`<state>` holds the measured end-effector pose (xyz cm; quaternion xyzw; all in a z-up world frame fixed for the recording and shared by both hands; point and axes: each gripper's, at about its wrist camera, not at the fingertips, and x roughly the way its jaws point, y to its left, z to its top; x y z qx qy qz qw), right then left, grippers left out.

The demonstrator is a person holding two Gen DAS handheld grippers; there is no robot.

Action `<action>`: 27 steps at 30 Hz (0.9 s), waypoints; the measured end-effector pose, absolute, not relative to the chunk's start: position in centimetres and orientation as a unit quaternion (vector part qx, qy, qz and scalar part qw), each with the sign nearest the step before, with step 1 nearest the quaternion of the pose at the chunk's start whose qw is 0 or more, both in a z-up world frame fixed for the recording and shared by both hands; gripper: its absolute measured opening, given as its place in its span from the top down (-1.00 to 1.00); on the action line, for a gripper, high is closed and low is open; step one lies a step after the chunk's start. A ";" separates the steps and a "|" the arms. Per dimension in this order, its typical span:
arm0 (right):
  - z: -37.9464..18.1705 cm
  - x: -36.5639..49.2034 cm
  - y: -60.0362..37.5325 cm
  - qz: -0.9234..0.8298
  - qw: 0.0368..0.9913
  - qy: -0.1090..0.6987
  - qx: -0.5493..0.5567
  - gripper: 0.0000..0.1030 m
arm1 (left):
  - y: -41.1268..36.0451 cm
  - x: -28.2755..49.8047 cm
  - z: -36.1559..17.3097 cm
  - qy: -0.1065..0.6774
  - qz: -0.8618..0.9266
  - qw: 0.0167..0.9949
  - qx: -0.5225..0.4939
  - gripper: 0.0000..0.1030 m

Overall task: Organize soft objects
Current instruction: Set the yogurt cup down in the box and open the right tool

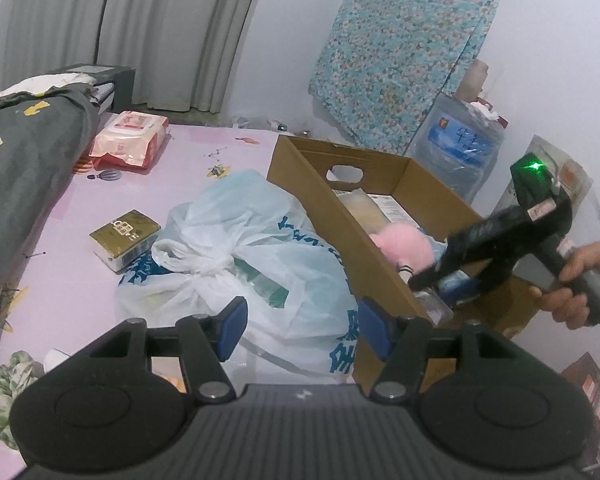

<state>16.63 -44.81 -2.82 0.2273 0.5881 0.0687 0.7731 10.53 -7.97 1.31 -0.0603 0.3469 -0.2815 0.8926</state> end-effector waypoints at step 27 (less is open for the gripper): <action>-3.8 13.7 -40.2 0.027 0.818 0.564 0.111 -0.09 | -6.7 10.4 0.4 0.354 -0.285 0.887 -0.084 -0.26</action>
